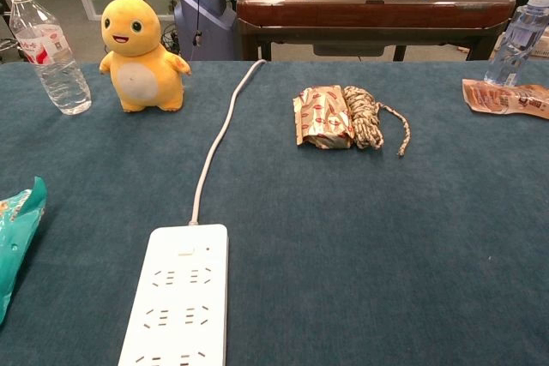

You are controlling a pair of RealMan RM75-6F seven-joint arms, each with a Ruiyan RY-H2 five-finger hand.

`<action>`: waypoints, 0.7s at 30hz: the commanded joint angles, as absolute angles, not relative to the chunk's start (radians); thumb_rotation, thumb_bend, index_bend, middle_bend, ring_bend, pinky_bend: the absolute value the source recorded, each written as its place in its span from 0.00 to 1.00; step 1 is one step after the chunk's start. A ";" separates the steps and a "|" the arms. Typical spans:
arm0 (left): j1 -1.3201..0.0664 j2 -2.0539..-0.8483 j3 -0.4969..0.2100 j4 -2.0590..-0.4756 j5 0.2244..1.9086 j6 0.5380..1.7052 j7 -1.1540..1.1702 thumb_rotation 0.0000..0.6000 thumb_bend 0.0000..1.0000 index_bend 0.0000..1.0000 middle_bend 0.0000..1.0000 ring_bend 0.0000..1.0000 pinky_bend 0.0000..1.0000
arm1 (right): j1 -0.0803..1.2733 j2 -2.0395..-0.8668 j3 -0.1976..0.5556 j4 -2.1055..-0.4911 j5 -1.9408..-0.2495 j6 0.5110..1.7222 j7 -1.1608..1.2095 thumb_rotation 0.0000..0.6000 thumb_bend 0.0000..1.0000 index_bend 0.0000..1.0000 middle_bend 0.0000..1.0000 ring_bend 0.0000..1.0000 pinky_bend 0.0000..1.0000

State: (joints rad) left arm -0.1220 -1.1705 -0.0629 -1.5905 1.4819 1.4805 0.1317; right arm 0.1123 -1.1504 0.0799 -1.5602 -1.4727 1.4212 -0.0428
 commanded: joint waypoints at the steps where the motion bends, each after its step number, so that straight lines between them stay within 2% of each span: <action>1: -0.119 -1.177 -0.059 -1.586 1.479 1.479 0.129 1.00 0.10 0.38 0.47 0.38 0.66 | 0.123 -1.156 0.083 -1.558 -1.472 1.409 -0.050 1.00 0.11 0.22 0.33 0.42 0.61; 5: -0.115 -1.182 -0.050 -1.587 1.486 1.479 0.123 1.00 0.09 0.39 0.48 0.38 0.67 | 0.132 -1.161 0.077 -1.556 -1.475 1.393 -0.048 1.00 0.12 0.22 0.33 0.42 0.61; 8: -0.124 -1.175 -0.049 -1.601 1.503 1.472 0.094 1.00 0.10 0.40 0.51 0.42 0.74 | 0.134 -1.158 0.081 -1.561 -1.473 1.396 -0.054 1.00 0.12 0.22 0.33 0.42 0.61; 11: -0.147 -1.156 -0.053 -1.637 1.519 1.446 0.043 1.00 0.11 0.41 0.62 0.55 0.87 | 0.132 -1.151 0.084 -1.571 -1.476 1.408 -0.060 1.00 0.13 0.23 0.34 0.42 0.61; 12: -0.162 -1.145 -0.056 -1.655 1.530 1.430 0.023 1.00 0.13 0.41 0.68 0.63 0.93 | 0.131 -1.147 0.084 -1.576 -1.477 1.413 -0.064 1.00 0.13 0.23 0.34 0.42 0.61; 14: -0.196 -1.132 -0.058 -1.677 1.566 1.402 0.016 1.00 0.17 0.42 0.78 0.73 0.98 | 0.128 -1.140 0.085 -1.584 -1.477 1.421 -0.071 1.00 0.13 0.23 0.34 0.42 0.61; 16: -0.229 -1.129 -0.059 -1.683 1.610 1.380 0.037 1.00 0.23 0.41 0.90 0.83 1.00 | 0.125 -1.137 0.087 -1.588 -1.473 1.427 -0.073 1.00 0.13 0.23 0.34 0.42 0.61; 18: -0.268 -1.133 -0.060 -1.695 1.655 1.351 0.046 1.00 0.26 0.39 0.97 0.88 1.00 | 0.122 -1.135 0.089 -1.591 -1.467 1.430 -0.073 1.00 0.13 0.24 0.34 0.42 0.61; 21: -0.315 -1.138 -0.060 -1.710 1.694 1.309 0.033 1.00 0.32 0.38 1.00 0.92 1.00 | 0.120 -1.133 0.090 -1.593 -1.461 1.432 -0.074 1.00 0.14 0.24 0.34 0.42 0.61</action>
State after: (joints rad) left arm -0.2827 -1.1371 -0.0588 -1.6943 1.6673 1.3396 0.0357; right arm 0.1202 -1.1330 0.0897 -1.5927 -1.4618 1.4321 -0.0738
